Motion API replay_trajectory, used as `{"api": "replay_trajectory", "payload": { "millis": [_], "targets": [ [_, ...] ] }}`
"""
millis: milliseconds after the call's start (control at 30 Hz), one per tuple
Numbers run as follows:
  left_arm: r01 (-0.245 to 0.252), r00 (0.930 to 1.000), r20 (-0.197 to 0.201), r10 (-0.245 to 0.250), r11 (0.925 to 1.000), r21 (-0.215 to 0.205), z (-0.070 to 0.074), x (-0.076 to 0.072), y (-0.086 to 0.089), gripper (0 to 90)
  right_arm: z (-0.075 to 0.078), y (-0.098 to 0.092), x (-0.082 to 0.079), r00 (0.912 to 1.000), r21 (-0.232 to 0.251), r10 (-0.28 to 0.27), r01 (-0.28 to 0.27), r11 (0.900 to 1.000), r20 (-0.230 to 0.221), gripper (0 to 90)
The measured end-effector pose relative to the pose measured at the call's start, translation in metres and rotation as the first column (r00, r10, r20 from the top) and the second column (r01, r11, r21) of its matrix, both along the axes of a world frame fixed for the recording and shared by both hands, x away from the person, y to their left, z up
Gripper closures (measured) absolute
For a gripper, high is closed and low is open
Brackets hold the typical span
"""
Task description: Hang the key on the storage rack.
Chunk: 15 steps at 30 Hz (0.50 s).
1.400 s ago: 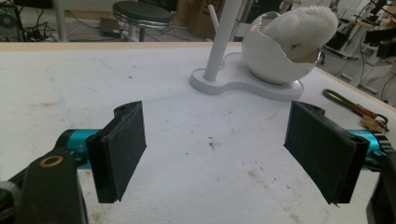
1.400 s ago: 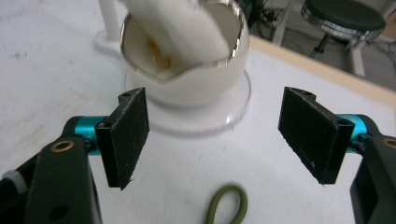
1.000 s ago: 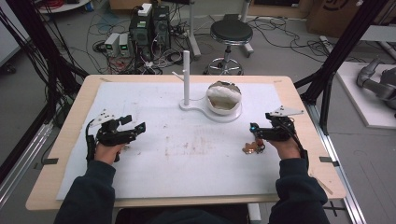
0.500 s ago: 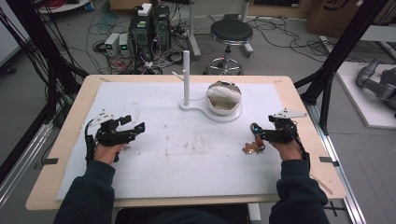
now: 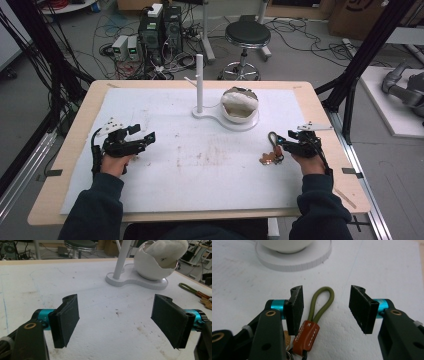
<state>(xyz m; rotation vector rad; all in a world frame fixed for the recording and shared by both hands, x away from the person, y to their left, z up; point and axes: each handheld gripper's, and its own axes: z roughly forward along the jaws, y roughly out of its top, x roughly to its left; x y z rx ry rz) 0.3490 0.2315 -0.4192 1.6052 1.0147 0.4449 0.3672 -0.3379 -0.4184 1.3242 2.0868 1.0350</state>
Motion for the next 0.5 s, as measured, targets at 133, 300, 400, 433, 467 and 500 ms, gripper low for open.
{"api": "replay_trajectory", "payload": {
  "millis": [133,300,400,433,467,500],
  "targets": [
    [0.004,0.9999,-0.012,-0.004,1.0,0.002,-0.002,0.002,-0.001,22.0,-0.006,0.002,0.003,0.998,-0.005,-0.004,0.004,1.0,-0.063,47.9],
    [0.002,0.9999,-0.017,-0.002,1.0,0.0,-0.002,0.002,0.0,22.0,-0.017,0.009,0.008,0.9835,-0.051,0.014,-0.024,0.998,-0.18,52.1],
    [0.004,0.9998,-0.017,-0.004,1.0,0.001,-0.002,0.002,0.0,22.1,-0.021,0.015,0.007,0.977,-0.088,0.02,-0.039,0.995,-0.212,52.5],
    [0.006,0.9998,-0.019,-0.006,1.0,0.003,-0.002,0.002,0.0,22.1,-0.021,0.017,0.006,0.9786,-0.12,0.021,-0.046,0.992,-0.205,52.6],
    [0.005,0.9998,-0.021,-0.005,1.0,0.003,-0.002,0.001,0.0,22.1,-0.021,0.019,0.005,0.9786,-0.127,0.013,-0.039,0.991,-0.206,52.9],
    [0.006,0.9997,-0.022,-0.005,0.9999,0.009,-0.002,0.001,0.0,22.1,-0.02,0.019,0.006,0.9782,-0.132,0.012,-0.04,0.99,-0.207,53.5]
  ]
}}
